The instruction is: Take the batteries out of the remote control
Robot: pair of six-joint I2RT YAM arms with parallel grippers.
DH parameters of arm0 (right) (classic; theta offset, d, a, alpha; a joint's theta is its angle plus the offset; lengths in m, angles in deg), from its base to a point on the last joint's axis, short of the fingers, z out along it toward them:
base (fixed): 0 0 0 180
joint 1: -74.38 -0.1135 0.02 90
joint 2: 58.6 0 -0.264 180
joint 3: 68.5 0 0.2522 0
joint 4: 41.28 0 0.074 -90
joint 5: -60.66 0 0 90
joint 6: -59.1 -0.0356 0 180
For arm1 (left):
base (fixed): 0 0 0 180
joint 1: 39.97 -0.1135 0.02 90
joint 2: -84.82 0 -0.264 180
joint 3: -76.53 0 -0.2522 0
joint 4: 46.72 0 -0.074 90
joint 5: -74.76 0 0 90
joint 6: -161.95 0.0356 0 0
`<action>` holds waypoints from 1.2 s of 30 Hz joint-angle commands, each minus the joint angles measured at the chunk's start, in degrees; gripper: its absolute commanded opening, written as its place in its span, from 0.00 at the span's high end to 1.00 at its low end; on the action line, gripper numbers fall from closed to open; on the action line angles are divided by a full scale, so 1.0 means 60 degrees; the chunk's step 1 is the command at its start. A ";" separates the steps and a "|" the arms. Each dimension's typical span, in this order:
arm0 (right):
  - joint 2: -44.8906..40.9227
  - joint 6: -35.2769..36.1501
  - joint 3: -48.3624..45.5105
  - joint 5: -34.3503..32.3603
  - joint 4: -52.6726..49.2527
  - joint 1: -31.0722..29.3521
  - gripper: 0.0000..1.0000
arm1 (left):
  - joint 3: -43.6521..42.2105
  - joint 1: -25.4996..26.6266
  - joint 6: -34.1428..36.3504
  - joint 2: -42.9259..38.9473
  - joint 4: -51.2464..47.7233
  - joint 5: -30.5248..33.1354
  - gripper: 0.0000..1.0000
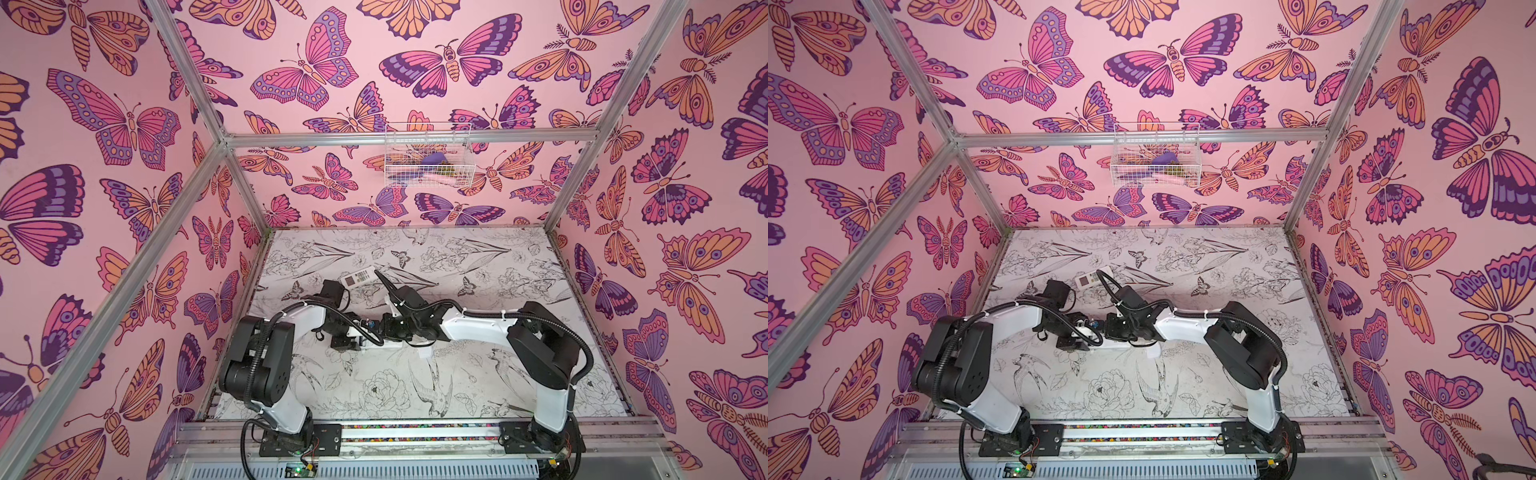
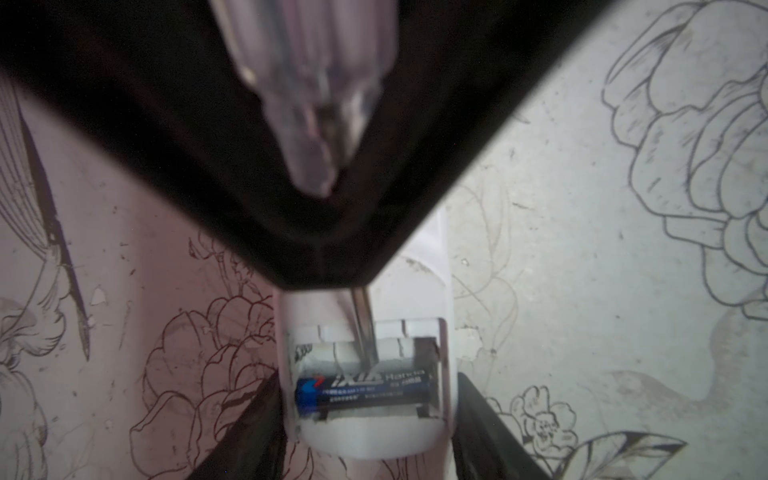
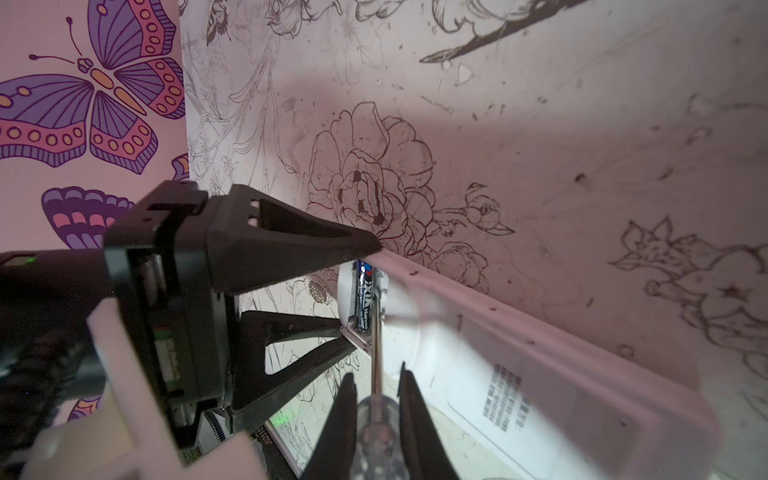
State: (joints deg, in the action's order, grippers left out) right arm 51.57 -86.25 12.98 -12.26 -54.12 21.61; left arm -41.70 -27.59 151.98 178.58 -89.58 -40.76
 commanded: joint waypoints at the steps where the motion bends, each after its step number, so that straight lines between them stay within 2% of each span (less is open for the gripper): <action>1: 0.0446 -0.0254 0.0157 -0.0091 -0.0636 -0.0082 1.00 | -0.0238 0.0120 -0.0140 -0.0071 0.0134 0.0034 0.54; 3: 0.0507 -0.0424 0.0032 0.0056 -0.0386 0.0010 1.00 | -0.0227 0.0133 -0.0123 -0.0069 0.0145 0.0023 0.57; 9: 0.0784 -0.1498 -0.1043 0.0801 0.1889 0.0459 1.00 | -0.0215 0.0140 -0.0096 -0.0065 0.0134 0.0021 0.58; 17: 0.1061 -0.1952 -0.1353 0.1182 0.2816 0.0660 1.00 | -0.0165 0.0147 -0.0081 0.0000 0.0130 0.0036 0.58; 26: 0.0875 -0.1777 -0.1381 0.1248 0.2931 0.0709 1.00 | -0.0338 0.0273 -0.0263 -0.0341 0.0121 0.0528 0.20; 33: 0.0932 -0.1766 -0.1356 0.1384 0.3076 0.0723 1.00 | -0.0326 0.0464 -0.2870 -0.1600 -0.0313 0.0971 0.05; 36: 0.1009 -0.1766 -0.1296 0.1484 0.3153 0.0715 1.00 | -0.0179 0.0633 -0.4426 -0.1988 -0.0647 0.1317 0.05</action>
State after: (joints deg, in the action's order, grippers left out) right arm 55.15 -96.89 5.50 -2.43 -34.58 25.65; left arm -43.10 -24.66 135.94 168.46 -89.74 -34.79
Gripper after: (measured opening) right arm 0.166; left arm 0.955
